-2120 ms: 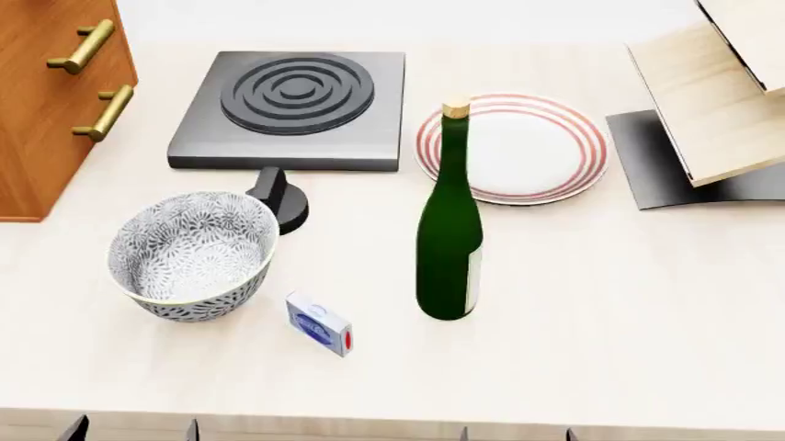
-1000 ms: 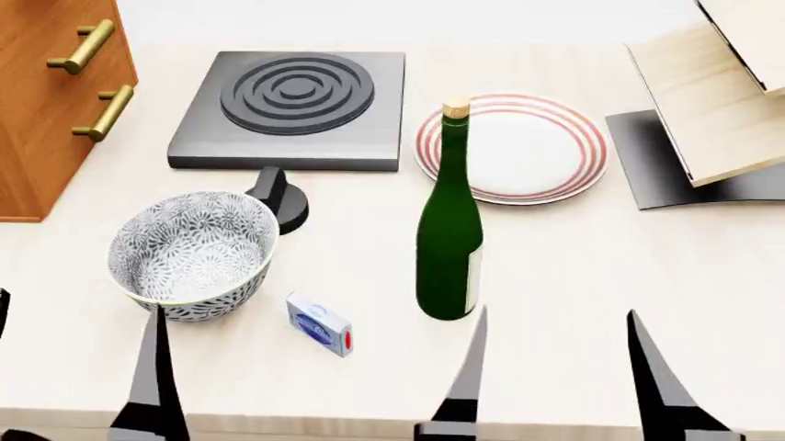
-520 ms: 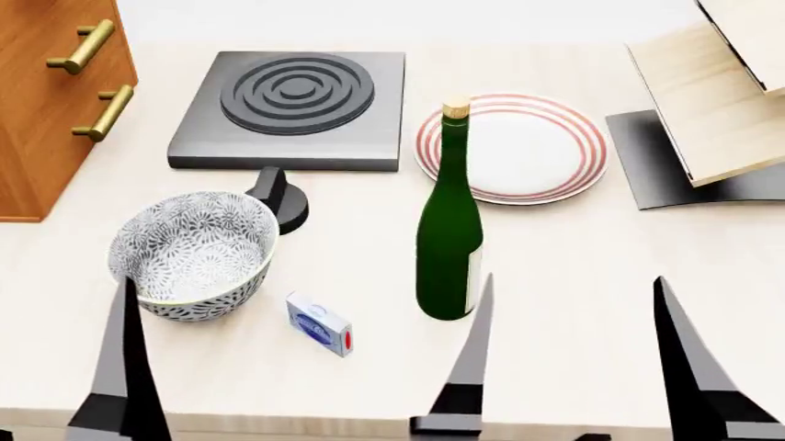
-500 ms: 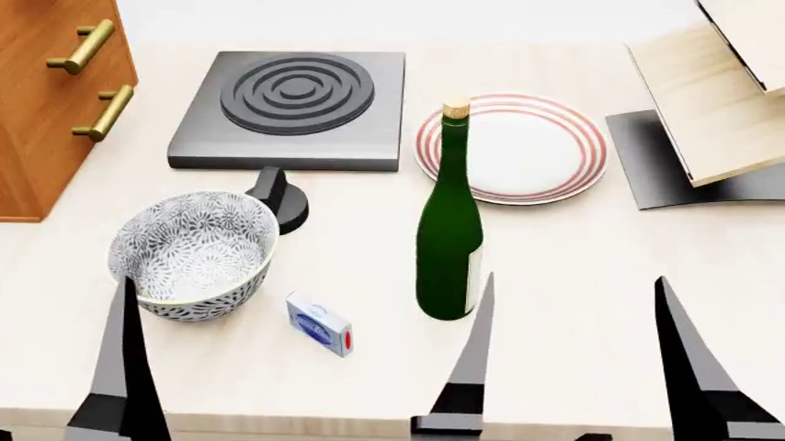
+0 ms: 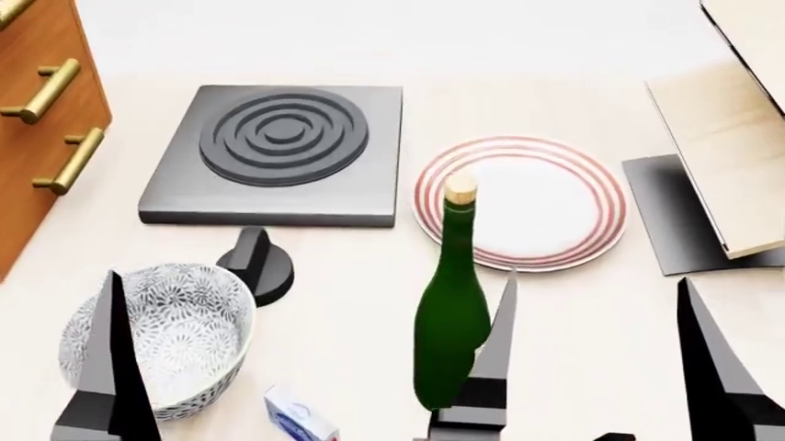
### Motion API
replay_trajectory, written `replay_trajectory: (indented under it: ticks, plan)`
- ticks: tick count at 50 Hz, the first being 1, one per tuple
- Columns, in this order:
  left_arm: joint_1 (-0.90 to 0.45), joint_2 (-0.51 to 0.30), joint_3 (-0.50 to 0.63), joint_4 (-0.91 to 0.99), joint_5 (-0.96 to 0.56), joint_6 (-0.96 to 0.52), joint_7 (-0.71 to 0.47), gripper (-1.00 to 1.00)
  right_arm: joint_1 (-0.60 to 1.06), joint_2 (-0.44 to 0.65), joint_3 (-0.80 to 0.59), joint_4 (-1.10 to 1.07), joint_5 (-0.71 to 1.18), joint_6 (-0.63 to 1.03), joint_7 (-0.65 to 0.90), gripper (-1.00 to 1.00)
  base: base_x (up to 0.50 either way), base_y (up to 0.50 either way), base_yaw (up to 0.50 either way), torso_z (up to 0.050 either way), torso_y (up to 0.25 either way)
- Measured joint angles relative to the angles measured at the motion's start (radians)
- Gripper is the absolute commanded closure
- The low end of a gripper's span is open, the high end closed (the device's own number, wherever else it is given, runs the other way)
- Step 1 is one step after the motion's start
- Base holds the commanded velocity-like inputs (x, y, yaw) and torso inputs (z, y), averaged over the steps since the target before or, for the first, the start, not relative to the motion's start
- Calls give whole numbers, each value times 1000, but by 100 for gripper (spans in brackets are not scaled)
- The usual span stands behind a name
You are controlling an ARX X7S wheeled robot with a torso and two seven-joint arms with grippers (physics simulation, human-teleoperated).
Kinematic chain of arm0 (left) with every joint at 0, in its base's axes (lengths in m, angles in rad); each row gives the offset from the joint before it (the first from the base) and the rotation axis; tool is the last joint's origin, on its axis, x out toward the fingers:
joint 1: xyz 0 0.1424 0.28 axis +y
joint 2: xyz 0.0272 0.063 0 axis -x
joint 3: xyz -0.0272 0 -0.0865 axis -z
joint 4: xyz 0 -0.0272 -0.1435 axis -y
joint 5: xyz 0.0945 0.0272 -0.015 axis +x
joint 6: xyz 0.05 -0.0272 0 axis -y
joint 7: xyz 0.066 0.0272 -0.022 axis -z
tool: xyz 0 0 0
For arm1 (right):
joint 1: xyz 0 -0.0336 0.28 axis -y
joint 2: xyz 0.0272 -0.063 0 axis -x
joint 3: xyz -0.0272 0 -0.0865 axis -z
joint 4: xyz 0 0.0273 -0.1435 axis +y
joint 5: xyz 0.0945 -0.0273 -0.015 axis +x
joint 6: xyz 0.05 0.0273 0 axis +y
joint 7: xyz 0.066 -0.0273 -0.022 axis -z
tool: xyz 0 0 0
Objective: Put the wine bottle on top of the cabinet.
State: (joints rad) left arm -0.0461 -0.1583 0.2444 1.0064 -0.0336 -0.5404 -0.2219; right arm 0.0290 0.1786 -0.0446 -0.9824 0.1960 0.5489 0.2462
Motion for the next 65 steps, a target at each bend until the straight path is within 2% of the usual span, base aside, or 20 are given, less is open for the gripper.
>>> replay_trajectory:
  ticks: [11, 45, 65]
  plan:
    - [1, -9, 4, -3, -7, 5, -11, -100, 0, 6, 3, 3, 18, -5, 10, -100, 483, 0, 0, 0, 0]
    - [-3, -32, 18, -5, -33, 6, -41, -100, 2, 32, 0, 10, 46, -22, 42, -100, 1, 2, 0, 0, 0]
    - [2, -46, 29, -17, -42, 18, -56, -100, 4, 51, -7, 0, 57, -17, 62, -100, 178, 455, 0, 0, 0]
